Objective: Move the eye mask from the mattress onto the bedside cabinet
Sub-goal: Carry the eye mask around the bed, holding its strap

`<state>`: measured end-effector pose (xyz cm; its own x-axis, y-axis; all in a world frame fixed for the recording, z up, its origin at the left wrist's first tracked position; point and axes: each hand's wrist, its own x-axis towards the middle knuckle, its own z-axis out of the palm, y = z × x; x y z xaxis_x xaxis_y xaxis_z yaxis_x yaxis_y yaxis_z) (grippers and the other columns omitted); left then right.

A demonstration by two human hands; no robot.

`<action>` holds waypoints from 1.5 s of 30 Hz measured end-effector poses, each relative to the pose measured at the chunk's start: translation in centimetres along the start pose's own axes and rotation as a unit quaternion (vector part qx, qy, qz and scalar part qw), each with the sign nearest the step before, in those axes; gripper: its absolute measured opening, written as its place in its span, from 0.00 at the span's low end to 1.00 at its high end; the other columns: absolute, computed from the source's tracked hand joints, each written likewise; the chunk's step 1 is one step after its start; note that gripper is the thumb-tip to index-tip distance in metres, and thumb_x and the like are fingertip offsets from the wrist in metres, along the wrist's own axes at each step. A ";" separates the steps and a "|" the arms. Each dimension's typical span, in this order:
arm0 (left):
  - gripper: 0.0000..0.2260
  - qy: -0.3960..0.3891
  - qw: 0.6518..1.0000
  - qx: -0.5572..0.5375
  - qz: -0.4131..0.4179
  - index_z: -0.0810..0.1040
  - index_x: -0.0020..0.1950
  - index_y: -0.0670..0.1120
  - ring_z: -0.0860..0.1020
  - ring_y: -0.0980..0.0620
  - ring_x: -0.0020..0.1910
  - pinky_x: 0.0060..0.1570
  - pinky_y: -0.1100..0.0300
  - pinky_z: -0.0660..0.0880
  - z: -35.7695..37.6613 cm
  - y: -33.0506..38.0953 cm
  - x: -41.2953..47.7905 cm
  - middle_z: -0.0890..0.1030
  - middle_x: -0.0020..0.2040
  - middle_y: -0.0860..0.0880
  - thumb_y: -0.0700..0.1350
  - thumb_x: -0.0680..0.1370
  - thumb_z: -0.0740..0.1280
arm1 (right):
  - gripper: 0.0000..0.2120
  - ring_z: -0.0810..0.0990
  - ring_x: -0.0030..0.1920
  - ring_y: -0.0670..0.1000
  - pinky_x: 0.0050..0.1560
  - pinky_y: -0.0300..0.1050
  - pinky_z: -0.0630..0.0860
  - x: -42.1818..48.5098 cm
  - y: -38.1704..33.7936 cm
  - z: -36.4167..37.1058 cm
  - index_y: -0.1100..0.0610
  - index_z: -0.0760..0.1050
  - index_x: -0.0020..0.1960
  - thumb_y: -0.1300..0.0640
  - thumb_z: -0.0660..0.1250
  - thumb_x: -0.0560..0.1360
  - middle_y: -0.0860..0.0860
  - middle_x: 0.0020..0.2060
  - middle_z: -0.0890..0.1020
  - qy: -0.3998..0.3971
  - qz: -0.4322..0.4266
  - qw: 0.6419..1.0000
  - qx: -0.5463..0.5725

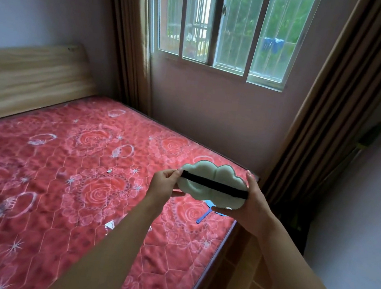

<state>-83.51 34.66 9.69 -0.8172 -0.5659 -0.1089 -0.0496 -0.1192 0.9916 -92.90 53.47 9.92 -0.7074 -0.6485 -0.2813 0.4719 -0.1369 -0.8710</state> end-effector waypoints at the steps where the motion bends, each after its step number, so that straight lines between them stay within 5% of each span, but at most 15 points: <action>1: 0.12 -0.007 1.000 0.000 0.000 0.79 0.52 0.37 0.80 0.42 0.45 0.36 0.57 0.82 0.0 0.0 -0.1 0.80 0.47 0.39 0.44 0.78 0.61 | 0.24 0.84 0.48 0.56 0.48 0.58 0.80 -0.2 0.0 0.1 0.55 0.81 0.49 0.42 0.51 0.78 0.56 0.43 0.86 -0.020 -0.007 1.000 0.002; 4: 0.12 -0.037 0.999 0.001 0.008 0.79 0.53 0.36 0.81 0.44 0.43 0.37 0.57 0.82 0.2 0.1 -0.5 0.81 0.43 0.42 0.43 0.78 0.61 | 0.13 0.83 0.42 0.55 0.43 0.51 0.82 -0.3 0.0 0.8 0.59 0.75 0.52 0.57 0.52 0.79 0.56 0.38 0.84 -0.006 -0.022 0.996 -0.086; 6: 0.11 -0.050 0.998 0.014 0.021 0.80 0.50 0.37 0.80 0.48 0.40 0.33 0.61 0.82 0.6 0.1 -0.8 0.81 0.40 0.44 0.42 0.78 0.61 | 0.11 0.82 0.42 0.54 0.48 0.50 0.78 -0.2 0.3 1.3 0.60 0.72 0.55 0.60 0.53 0.79 0.54 0.40 0.83 0.019 -0.028 0.985 -0.169; 9: 0.11 -0.036 0.998 0.037 0.031 0.81 0.48 0.38 0.79 0.46 0.40 0.31 0.61 0.81 0.9 0.0 -1.0 0.80 0.40 0.43 0.42 0.79 0.61 | 0.11 0.81 0.44 0.50 0.49 0.45 0.75 -0.3 0.5 2.1 0.57 0.76 0.52 0.54 0.57 0.78 0.53 0.43 0.83 -0.015 -0.067 0.989 -0.131; 13: 0.11 0.020 1.000 0.009 0.005 0.80 0.49 0.36 0.79 0.44 0.41 0.31 0.58 0.82 0.5 0.1 -0.7 0.80 0.42 0.41 0.41 0.79 0.61 | 0.20 0.75 0.32 0.58 0.36 0.47 0.73 -1.2 -0.2 3.3 0.64 0.76 0.32 0.46 0.72 0.65 0.60 0.28 0.78 -0.162 -0.111 0.974 -0.111; 17: 0.10 0.089 0.995 -0.037 -0.017 0.78 0.46 0.37 0.79 0.42 0.40 0.27 0.60 0.81 -0.2 0.3 -0.4 0.79 0.42 0.41 0.40 0.79 0.60 | 0.26 0.78 0.58 0.60 0.56 0.55 0.78 -1.3 0.9 2.0 0.60 0.75 0.56 0.53 0.75 0.60 0.60 0.55 0.80 -0.135 -0.076 0.987 -0.044; 25: 0.11 0.118 0.993 -0.029 -0.012 0.78 0.45 0.34 0.79 0.39 0.42 0.26 0.60 0.80 -0.6 0.3 -0.5 0.80 0.43 0.38 0.40 0.79 0.61 | 0.24 0.75 0.64 0.56 0.58 0.47 0.77 -0.6 1.4 1.5 0.52 0.66 0.69 0.45 0.59 0.75 0.58 0.67 0.73 -0.168 -0.037 0.984 0.052; 31: 0.11 0.073 0.997 0.021 0.016 0.80 0.43 0.37 0.80 0.45 0.38 0.26 0.63 0.80 -0.3 0.5 -1.1 0.80 0.43 0.41 0.41 0.78 0.61 | 0.21 0.79 0.60 0.51 0.52 0.40 0.78 -0.6 1.4 2.3 0.48 0.71 0.65 0.43 0.62 0.74 0.51 0.61 0.79 -0.158 -0.042 0.986 -0.011; 36: 0.10 0.016 0.999 0.035 0.020 0.80 0.46 0.35 0.79 0.43 0.40 0.29 0.62 0.80 -0.3 0.7 -1.5 0.80 0.41 0.42 0.41 0.78 0.62 | 0.22 0.79 0.58 0.54 0.48 0.41 0.78 -0.2 1.9 2.5 0.52 0.70 0.66 0.48 0.65 0.73 0.56 0.61 0.76 -0.120 -0.045 0.991 -0.038; 40: 0.06 -0.043 0.999 0.023 0.007 0.81 0.43 0.40 0.79 0.45 0.38 0.33 0.59 0.80 -0.1 1.2 -2.1 0.80 0.39 0.44 0.35 0.74 0.65 | 0.19 0.83 0.49 0.49 0.41 0.40 0.80 -0.2 2.2 2.8 0.53 0.76 0.57 0.48 0.69 0.68 0.52 0.52 0.81 -0.060 -0.036 0.995 -0.066; 45: 0.14 -0.076 0.996 0.038 0.009 0.78 0.53 0.43 0.80 0.45 0.43 0.36 0.58 0.82 -0.7 1.2 -2.4 0.80 0.47 0.42 0.32 0.77 0.55 | 0.15 0.82 0.42 0.49 0.31 0.36 0.77 0.0 2.2 2.9 0.57 0.77 0.56 0.51 0.69 0.72 0.51 0.45 0.82 0.029 -0.030 0.995 -0.088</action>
<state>-81.20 35.32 11.07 -0.8960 -0.4360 -0.0843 -0.0723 -0.0440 0.9964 -90.35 51.04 9.20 -0.7630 -0.5986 -0.2439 0.3308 -0.0374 -0.9430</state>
